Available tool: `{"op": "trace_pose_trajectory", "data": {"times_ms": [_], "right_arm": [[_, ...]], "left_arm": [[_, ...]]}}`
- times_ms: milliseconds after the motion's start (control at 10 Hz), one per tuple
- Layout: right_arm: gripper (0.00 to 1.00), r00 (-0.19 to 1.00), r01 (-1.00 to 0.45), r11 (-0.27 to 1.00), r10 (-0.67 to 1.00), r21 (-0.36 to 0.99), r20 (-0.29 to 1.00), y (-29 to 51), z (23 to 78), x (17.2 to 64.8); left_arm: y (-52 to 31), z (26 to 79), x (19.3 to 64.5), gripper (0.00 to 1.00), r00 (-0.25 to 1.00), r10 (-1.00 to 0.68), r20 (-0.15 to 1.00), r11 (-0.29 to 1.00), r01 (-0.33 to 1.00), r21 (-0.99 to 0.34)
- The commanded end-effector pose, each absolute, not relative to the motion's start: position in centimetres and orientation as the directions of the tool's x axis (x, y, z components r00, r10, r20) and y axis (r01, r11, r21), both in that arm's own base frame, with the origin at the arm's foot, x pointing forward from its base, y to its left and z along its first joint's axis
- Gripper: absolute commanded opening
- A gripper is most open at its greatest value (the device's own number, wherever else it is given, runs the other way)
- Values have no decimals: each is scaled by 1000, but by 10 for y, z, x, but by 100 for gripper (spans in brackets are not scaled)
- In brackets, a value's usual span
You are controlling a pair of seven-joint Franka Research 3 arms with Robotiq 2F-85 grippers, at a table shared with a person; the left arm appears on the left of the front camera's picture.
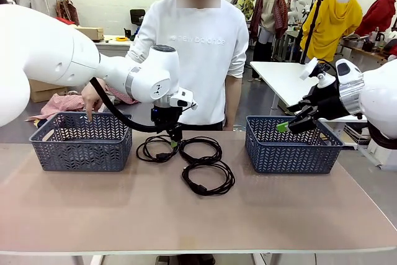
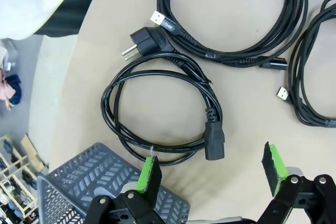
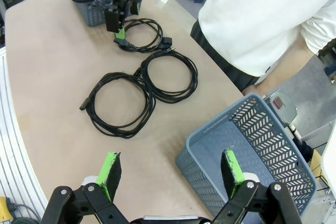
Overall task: Organize the cables according to human instructions.
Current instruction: Pick up a bundle of cables and place it in the basket indicated by the human.
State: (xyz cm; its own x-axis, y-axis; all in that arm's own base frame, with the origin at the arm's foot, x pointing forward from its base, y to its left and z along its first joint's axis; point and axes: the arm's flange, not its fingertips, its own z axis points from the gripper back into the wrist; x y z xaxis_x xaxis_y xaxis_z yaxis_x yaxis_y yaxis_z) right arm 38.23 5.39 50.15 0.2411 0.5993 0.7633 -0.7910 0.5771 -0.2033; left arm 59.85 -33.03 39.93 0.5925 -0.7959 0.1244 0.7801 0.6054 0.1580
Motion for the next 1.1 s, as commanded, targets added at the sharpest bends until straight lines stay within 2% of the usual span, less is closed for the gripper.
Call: {"op": "trace_pose_trajectory", "data": {"times_ms": [0,600,1000], "right_arm": [[100,235,-792,575,598,-205,766,53,500,384],[100,235,-792,575,598,-205,766,53,500,384],[100,235,-792,575,598,-205,766,53,500,384]], "left_arm": [[-326,404,595,100,597,-792,125,610,776,158],[-329,378,613,100,602,-782,164,622,772,132],[-334,361,620,100,612,-779,136,626,774,95]]}}
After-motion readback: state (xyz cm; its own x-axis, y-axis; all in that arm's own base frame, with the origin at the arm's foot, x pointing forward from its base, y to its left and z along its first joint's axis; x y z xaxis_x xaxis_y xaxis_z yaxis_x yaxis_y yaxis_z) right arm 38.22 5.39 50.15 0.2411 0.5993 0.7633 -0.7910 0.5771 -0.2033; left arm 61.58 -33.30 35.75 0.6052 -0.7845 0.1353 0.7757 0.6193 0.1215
